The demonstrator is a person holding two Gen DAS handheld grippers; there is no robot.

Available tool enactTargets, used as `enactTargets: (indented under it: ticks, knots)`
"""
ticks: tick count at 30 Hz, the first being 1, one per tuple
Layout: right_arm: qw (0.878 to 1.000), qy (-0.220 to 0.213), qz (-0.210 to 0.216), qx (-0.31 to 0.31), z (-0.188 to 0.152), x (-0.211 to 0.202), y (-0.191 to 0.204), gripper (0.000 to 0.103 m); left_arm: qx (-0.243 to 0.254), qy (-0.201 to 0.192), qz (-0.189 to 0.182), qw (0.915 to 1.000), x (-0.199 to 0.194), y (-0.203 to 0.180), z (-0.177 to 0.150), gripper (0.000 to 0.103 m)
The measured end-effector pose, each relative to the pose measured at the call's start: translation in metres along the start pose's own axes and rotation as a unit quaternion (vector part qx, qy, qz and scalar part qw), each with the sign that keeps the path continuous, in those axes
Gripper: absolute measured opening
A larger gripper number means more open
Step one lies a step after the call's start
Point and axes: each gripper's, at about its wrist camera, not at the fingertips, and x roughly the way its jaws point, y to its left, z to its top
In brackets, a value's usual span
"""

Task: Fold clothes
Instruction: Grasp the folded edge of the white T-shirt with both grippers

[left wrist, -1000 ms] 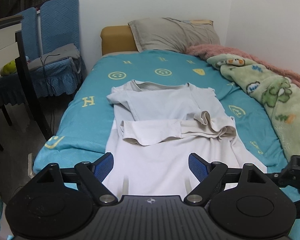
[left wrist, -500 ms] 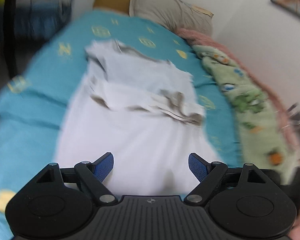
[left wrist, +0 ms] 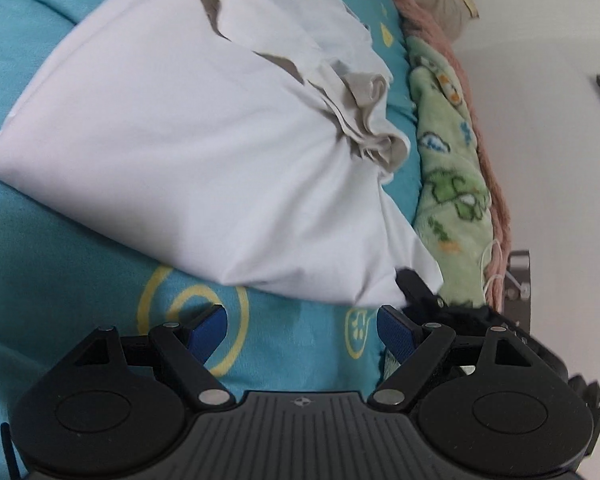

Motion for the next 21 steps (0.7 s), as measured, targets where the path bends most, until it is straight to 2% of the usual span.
enactTargets:
  ticks: [3, 7, 8, 10, 13, 15, 17, 18, 21]
  knots:
    - [1.000, -0.007, 0.005, -0.002, 0.000, -0.003, 0.000, 0.009, -0.035, -0.048, 0.005, 0.9982, -0.010, 0.011, 0.006, 0.083]
    - [1.000, -0.014, 0.008, -0.006, 0.000, -0.006, 0.001, 0.009, -0.087, -0.105, 0.012, 0.9906, -0.024, 0.031, 0.013, 0.079]
    - [1.000, -0.015, 0.009, -0.006, 0.000, -0.006, 0.001, 0.009, -0.090, -0.121, 0.022, 0.9882, -0.027, 0.033, 0.013, 0.076]
    - [1.000, -0.016, 0.010, -0.005, 0.000, -0.007, 0.001, 0.009, -0.086, -0.160, 0.047, 0.9823, -0.036, 0.034, 0.012, 0.075]
    - [1.000, -0.013, 0.011, 0.003, 0.001, -0.006, -0.001, 0.009, -0.088, -0.173, 0.046, 0.9799, -0.037, 0.035, 0.013, 0.073]
    - [1.000, -0.010, 0.012, 0.009, 0.001, -0.005, -0.003, 0.009, -0.090, -0.181, 0.046, 0.9783, -0.038, 0.035, 0.014, 0.066]
    - [1.000, -0.006, 0.011, 0.016, 0.001, -0.004, -0.006, 0.009, -0.088, -0.189, 0.047, 0.9768, -0.041, 0.035, 0.013, 0.049]
    - [1.000, -0.003, 0.010, 0.020, 0.001, -0.004, -0.007, 0.009, -0.087, -0.194, 0.048, 0.9760, -0.042, 0.035, 0.013, 0.044]
    - [0.999, 0.004, 0.007, 0.031, 0.000, -0.003, -0.010, 0.009, -0.086, -0.214, 0.047, 0.9720, -0.049, 0.035, 0.012, 0.010]
